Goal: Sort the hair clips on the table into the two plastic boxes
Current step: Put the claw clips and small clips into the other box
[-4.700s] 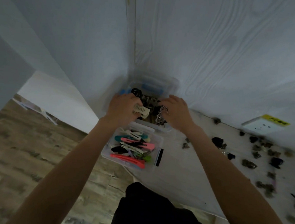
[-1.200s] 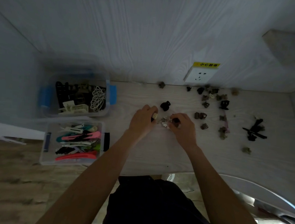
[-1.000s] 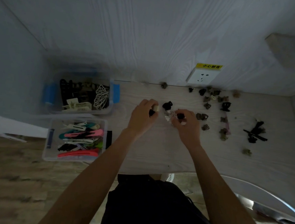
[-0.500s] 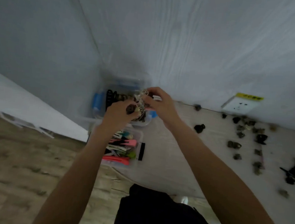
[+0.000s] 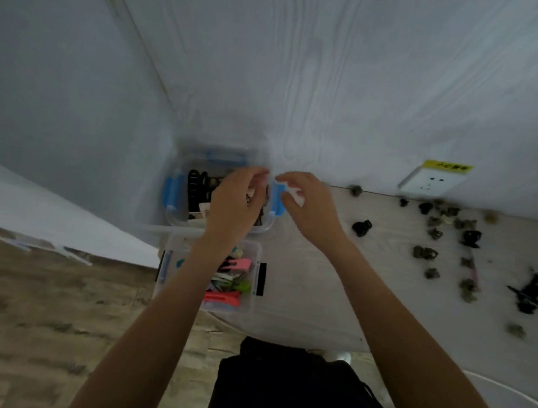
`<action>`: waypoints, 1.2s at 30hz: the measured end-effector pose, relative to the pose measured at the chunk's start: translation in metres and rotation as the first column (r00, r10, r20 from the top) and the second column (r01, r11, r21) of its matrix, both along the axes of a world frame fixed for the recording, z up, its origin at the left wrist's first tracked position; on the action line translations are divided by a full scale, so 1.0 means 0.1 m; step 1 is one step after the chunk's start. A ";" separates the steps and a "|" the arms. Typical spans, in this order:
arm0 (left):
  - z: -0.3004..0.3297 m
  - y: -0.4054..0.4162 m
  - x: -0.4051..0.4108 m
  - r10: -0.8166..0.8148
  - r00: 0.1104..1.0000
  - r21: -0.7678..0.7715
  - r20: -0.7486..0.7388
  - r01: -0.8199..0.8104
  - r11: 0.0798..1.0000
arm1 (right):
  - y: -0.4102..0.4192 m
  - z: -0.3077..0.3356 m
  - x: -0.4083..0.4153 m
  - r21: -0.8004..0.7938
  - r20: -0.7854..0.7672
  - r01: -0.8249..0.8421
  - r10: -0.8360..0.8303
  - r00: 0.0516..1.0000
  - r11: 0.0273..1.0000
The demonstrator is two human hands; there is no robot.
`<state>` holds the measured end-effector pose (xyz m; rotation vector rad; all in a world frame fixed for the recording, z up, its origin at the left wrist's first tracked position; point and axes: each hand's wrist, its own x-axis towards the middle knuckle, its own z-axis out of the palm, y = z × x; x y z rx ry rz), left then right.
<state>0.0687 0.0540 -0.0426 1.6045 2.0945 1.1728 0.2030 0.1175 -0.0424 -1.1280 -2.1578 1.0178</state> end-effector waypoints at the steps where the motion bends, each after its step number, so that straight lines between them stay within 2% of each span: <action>1: 0.03 0.05 0.10 -0.062 0.998 0.049 0.008 0.062 0.997 | -0.05 -0.02 0.16 0.019 0.002 0.039 -0.039 0.999 0.999; 4: -0.01 0.25 0.47 -0.265 0.964 0.073 0.019 0.263 0.962 | -0.15 -0.15 0.73 0.047 0.092 0.192 -0.195 0.976 0.980; 7: -0.19 0.48 0.89 -0.417 0.909 -0.135 0.022 0.415 0.899 | -0.15 -0.37 1.28 0.049 0.237 0.316 -0.318 0.918 0.948; 11: -0.53 0.85 1.23 -0.466 0.885 -0.476 -0.004 0.408 0.779 | -0.11 -0.62 1.91 -0.019 0.405 0.473 -0.426 0.809 0.881; 14: -0.76 1.14 1.32 -0.475 0.880 -0.622 0.014 0.379 0.685 | -0.10 -0.73 2.18 -0.056 0.529 0.614 -0.499 0.687 0.787; 16: -0.87 1.27 1.37 -0.501 0.865 -0.640 0.019 0.395 0.659 | -0.05 -0.80 2.28 -0.093 0.583 0.664 -0.500 0.641 0.742; 18: -0.94 1.33 1.39 -0.524 0.852 -0.657 -0.011 0.388 0.646 | 0.05 -0.89 2.30 -0.141 0.577 0.653 -0.474 0.665 0.744; 22: -1.01 1.37 1.48 -0.566 0.824 -0.658 -0.025 0.413 0.630 | 0.31 -1.00 2.23 -0.199 0.420 0.628 -0.513 0.748 0.753; 26: -1.05 1.34 1.58 -0.538 0.843 -0.562 0.029 0.459 0.688 | 0.62 -1.01 2.25 -0.141 0.340 0.631 -0.561 0.754 0.763; 31: -1.08 1.29 1.69 -0.489 0.871 -0.518 0.044 0.438 0.734 | 0.89 -1.06 2.36 -0.140 0.479 0.554 -0.434 0.763 0.821; 36: -1.10 1.22 1.73 -0.510 0.860 -0.530 0.021 0.442 0.724 | 0.75 -1.08 2.25 -0.176 0.560 0.409 -0.251 0.790 0.895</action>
